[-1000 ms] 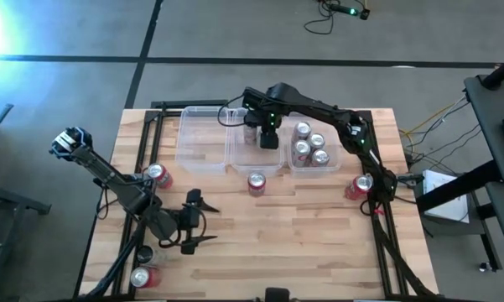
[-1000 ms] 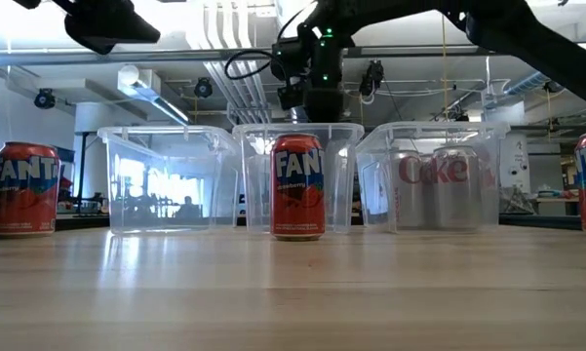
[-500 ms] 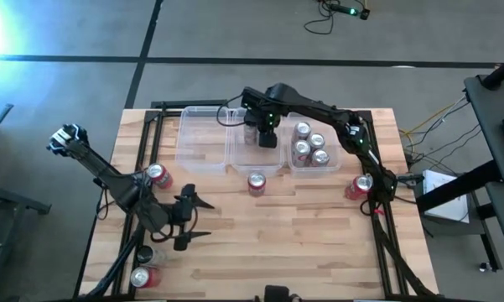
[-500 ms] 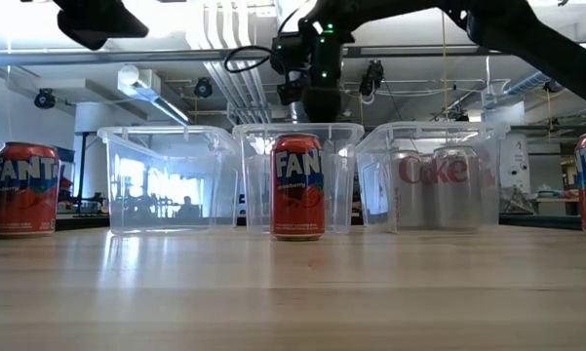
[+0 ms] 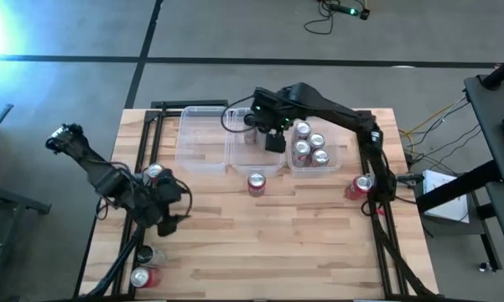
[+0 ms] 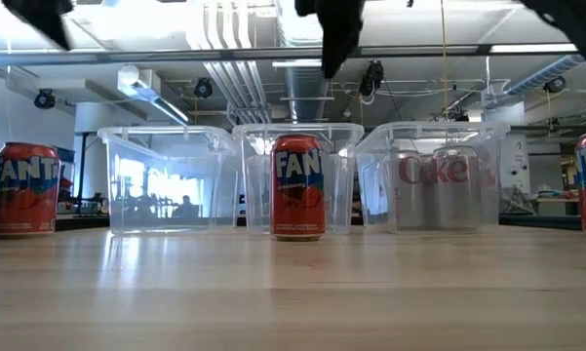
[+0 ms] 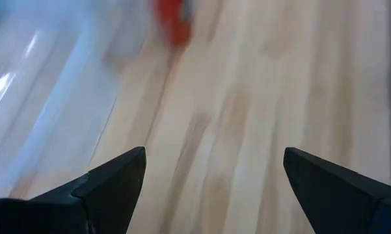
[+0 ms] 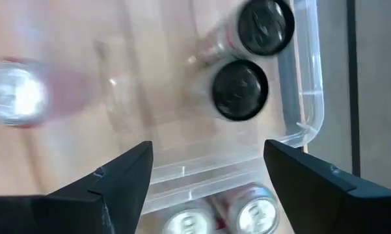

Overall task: Sort soda cans
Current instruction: Put the top white pink soda can into the middle transparent bin

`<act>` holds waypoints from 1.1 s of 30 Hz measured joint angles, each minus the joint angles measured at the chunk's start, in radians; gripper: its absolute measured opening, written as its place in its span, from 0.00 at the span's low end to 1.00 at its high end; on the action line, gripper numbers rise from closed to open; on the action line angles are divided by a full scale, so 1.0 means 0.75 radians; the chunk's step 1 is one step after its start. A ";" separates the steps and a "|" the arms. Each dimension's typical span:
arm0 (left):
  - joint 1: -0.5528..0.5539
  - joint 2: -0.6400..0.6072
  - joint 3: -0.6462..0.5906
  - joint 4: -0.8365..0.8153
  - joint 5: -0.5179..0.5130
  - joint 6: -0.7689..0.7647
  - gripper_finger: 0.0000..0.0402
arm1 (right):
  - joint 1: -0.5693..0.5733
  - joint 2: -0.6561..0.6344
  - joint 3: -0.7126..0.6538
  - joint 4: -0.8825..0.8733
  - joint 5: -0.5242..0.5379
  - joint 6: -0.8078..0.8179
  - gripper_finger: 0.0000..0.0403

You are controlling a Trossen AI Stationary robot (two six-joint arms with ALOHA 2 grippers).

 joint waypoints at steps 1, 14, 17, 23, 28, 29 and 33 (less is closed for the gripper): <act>0.000 0.014 0.039 -0.116 0.033 -0.059 0.87 | 0.027 -0.025 -0.001 0.001 0.000 0.029 0.69; -0.002 0.004 0.012 -0.474 0.385 -0.289 0.88 | 0.467 -0.144 -0.011 -0.006 0.046 0.203 0.53; -0.002 -0.031 0.006 -0.501 0.391 -0.286 0.90 | 0.543 -0.139 -0.012 -0.006 0.054 0.253 0.52; -0.024 -0.159 -0.018 -0.504 0.391 -0.259 0.95 | 0.631 -0.100 -0.028 -0.008 0.140 0.412 0.58; -0.028 -0.248 -0.059 -0.510 0.389 -0.209 0.96 | 0.651 -0.080 -0.097 -0.002 0.139 0.492 0.69; -0.028 -0.261 -0.067 -0.510 0.389 -0.202 0.96 | 0.651 -0.078 -0.123 0.005 0.139 0.509 0.72; -0.032 -0.299 -0.116 -0.506 0.458 -0.192 0.96 | 0.650 -0.073 -0.231 0.066 0.139 0.527 0.82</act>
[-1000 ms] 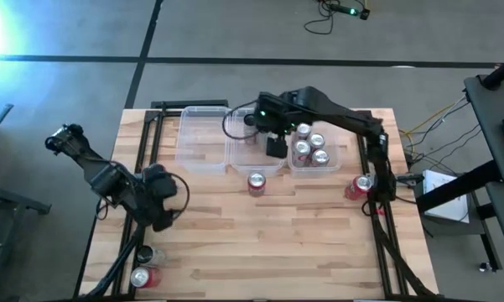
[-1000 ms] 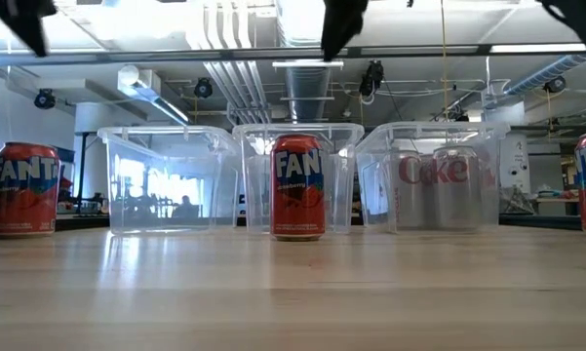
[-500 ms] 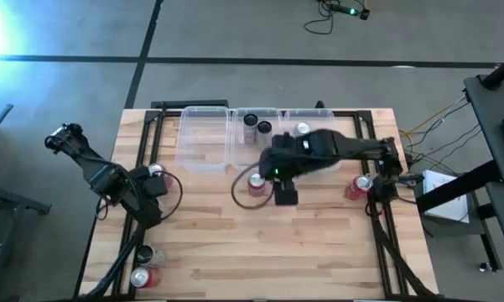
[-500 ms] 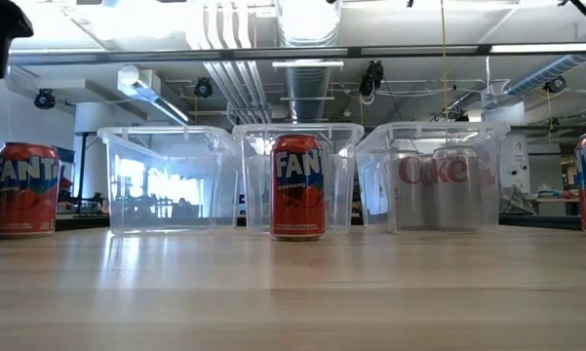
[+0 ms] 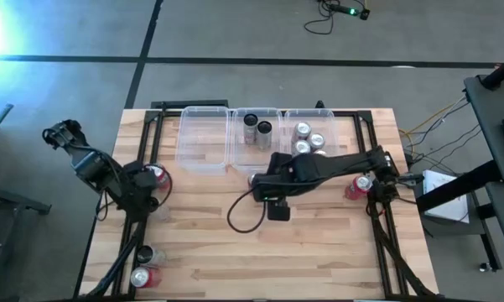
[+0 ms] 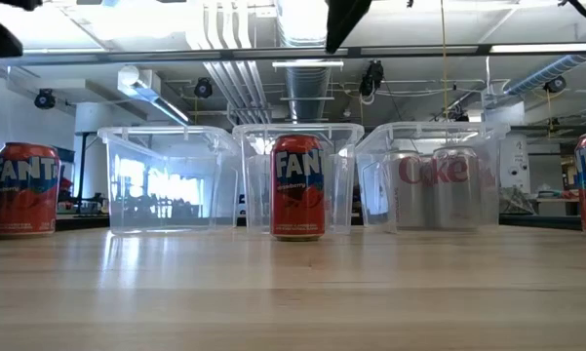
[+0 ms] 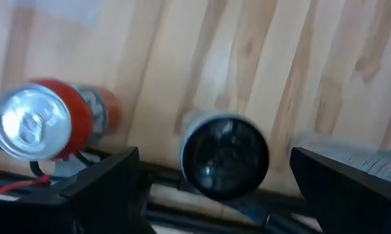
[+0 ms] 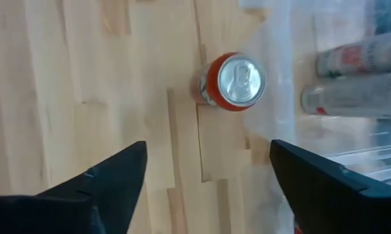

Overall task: Sort soda cans
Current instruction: Put the top white pink soda can into the middle transparent bin

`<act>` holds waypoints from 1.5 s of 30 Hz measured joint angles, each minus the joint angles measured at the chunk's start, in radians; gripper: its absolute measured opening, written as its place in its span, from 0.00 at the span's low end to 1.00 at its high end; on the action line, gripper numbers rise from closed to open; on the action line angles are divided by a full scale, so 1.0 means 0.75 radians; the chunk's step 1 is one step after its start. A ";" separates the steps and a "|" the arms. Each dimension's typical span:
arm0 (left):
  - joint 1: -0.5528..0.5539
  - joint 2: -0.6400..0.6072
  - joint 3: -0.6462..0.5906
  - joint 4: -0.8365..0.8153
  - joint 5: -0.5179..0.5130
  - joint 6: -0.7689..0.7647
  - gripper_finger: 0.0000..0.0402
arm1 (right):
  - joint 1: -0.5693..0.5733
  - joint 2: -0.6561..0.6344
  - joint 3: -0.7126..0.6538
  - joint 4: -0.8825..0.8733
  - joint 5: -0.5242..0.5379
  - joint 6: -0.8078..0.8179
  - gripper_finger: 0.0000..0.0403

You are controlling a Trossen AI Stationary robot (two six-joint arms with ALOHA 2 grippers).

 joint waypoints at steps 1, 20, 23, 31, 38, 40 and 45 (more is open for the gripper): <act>0.000 -0.007 -0.019 0.000 0.021 0.002 0.96 | 0.000 0.000 -0.024 0.029 0.001 0.001 0.85; 0.000 0.029 -0.232 0.156 0.070 0.062 0.94 | -0.009 0.000 -0.111 0.211 -0.004 -0.063 0.91; 0.000 0.042 -0.240 0.177 0.068 0.062 0.91 | -0.009 0.000 -0.115 0.224 -0.001 -0.079 0.91; 0.000 0.060 -0.249 0.209 0.094 0.051 0.71 | -0.009 0.000 -0.115 0.229 0.001 -0.082 0.91; 0.000 0.073 -0.200 0.216 0.125 0.026 0.59 | -0.009 -0.008 -0.115 0.229 0.001 -0.121 0.91; 0.000 0.079 -0.143 0.217 0.103 0.026 0.59 | -0.009 -0.022 -0.115 0.229 0.009 -0.127 0.91; 0.000 0.111 0.035 0.220 -0.053 0.040 0.59 | -0.003 -0.062 -0.117 0.227 0.073 -0.133 0.91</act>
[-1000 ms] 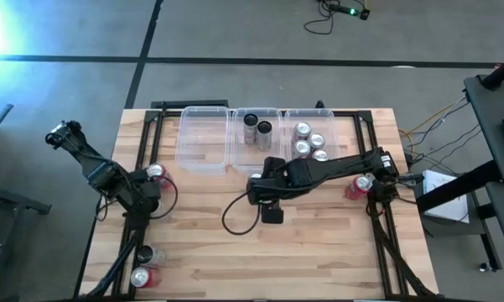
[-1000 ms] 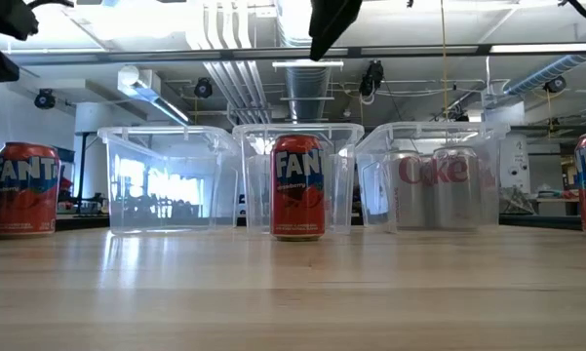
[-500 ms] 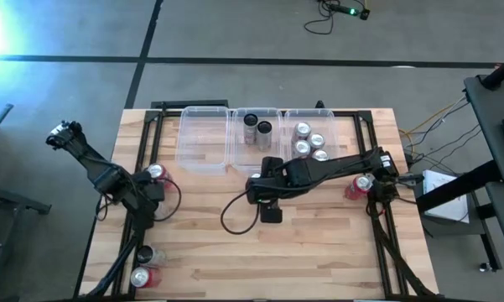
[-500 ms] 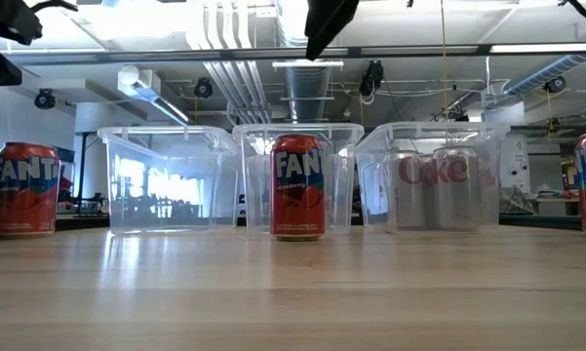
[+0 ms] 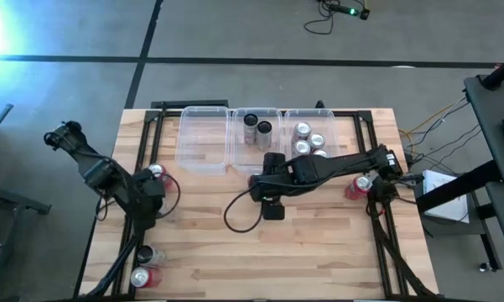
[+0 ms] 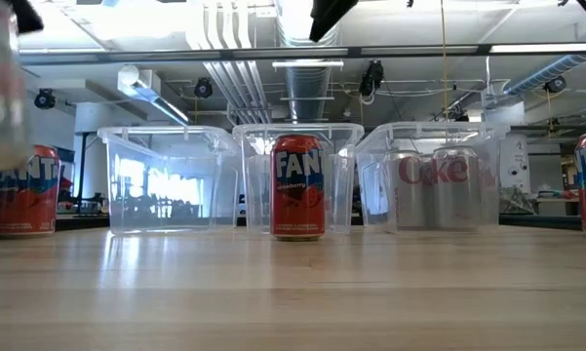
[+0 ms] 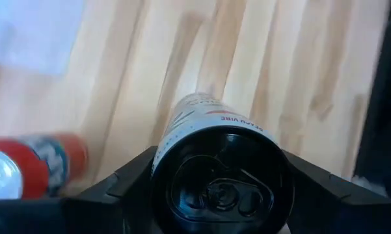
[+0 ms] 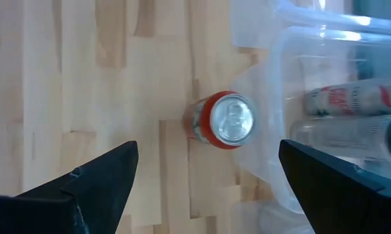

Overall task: Sort soda cans
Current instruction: Put the top white pink soda can into the middle transparent bin

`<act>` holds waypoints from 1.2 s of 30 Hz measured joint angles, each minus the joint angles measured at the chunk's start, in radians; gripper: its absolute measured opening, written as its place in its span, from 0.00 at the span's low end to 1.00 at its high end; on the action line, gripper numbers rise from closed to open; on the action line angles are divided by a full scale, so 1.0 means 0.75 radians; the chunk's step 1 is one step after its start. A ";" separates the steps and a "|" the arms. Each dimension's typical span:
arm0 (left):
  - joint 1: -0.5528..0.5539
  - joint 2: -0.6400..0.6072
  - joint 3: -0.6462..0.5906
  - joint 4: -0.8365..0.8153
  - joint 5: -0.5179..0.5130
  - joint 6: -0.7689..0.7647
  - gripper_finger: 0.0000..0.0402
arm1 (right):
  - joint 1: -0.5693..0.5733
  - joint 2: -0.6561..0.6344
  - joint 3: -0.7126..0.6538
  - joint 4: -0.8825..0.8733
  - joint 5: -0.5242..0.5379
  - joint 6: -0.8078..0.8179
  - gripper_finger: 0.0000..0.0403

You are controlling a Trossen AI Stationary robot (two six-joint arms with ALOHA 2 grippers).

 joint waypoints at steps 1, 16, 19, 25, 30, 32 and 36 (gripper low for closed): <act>0.000 0.009 0.035 0.000 -0.026 0.010 0.59 | 0.003 -0.007 -0.003 0.000 0.001 -0.001 0.91; 0.036 0.174 0.517 0.005 -0.420 0.394 0.59 | 0.087 -0.029 -0.140 -0.009 0.000 0.062 0.91; 0.114 0.206 0.565 0.028 -0.456 0.505 0.59 | 0.104 -0.030 -0.163 -0.009 0.000 0.085 0.91; 0.396 0.275 0.609 0.100 -0.351 0.819 0.59 | 0.139 -0.047 -0.179 -0.010 0.000 0.139 0.91; 0.699 0.329 0.604 0.208 -0.217 1.094 0.59 | 0.174 -0.088 -0.231 -0.011 -0.002 0.204 0.91; 0.831 0.363 0.606 0.293 -0.116 1.196 0.59 | 0.185 -0.116 -0.272 -0.011 -0.003 0.240 0.91; 1.066 0.463 0.667 0.367 0.028 1.362 0.59 | 0.211 -0.176 -0.367 -0.005 0.001 0.305 0.91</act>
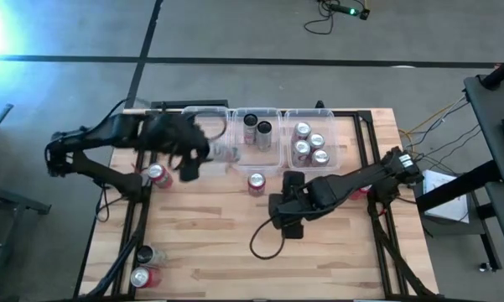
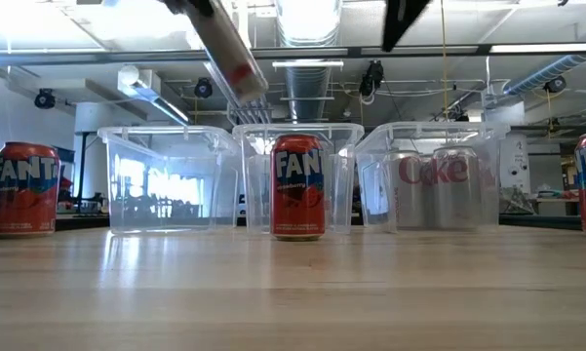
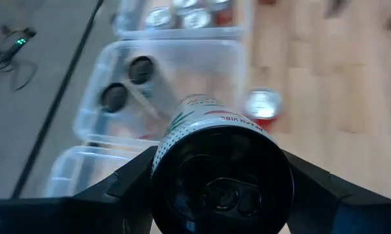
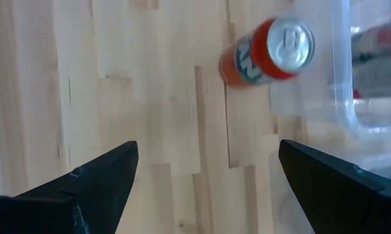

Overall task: Sort soda cans
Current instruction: Put the top white pink soda can into the middle transparent bin

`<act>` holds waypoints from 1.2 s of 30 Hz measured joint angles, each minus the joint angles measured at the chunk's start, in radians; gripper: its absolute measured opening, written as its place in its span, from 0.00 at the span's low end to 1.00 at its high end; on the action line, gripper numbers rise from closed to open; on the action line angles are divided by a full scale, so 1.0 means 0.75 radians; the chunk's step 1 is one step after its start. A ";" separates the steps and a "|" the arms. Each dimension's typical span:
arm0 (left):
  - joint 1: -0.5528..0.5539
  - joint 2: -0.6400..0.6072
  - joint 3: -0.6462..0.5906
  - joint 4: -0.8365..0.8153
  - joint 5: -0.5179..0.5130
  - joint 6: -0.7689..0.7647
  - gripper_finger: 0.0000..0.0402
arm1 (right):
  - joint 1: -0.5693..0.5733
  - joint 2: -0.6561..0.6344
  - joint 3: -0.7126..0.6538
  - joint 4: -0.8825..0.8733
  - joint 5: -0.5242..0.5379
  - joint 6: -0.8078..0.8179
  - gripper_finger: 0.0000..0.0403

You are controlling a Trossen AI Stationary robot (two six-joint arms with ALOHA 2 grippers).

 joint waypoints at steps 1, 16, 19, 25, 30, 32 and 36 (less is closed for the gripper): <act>0.053 0.033 0.024 0.000 0.010 0.036 0.59 | 0.006 -0.013 -0.026 0.001 0.002 0.018 0.91; 0.287 0.670 0.595 -0.323 0.171 0.315 0.59 | 0.058 -0.093 -0.256 0.063 0.043 0.136 0.91; 0.293 0.747 0.664 -0.352 0.179 0.327 0.59 | 0.073 -0.093 -0.269 0.083 0.041 0.138 0.91; 0.300 0.857 0.713 -0.360 0.238 0.363 0.59 | 0.095 -0.093 -0.273 0.145 0.041 0.142 0.91; 0.326 0.890 0.676 -0.362 0.284 0.381 0.59 | 0.121 -0.093 -0.273 0.200 0.041 0.143 0.91; 0.335 0.912 0.674 -0.337 0.287 0.381 0.59 | 0.126 -0.093 -0.273 0.231 0.041 0.138 0.91; 0.346 0.962 0.687 -0.328 0.302 0.381 0.59 | 0.129 -0.093 -0.273 0.263 0.044 0.132 0.91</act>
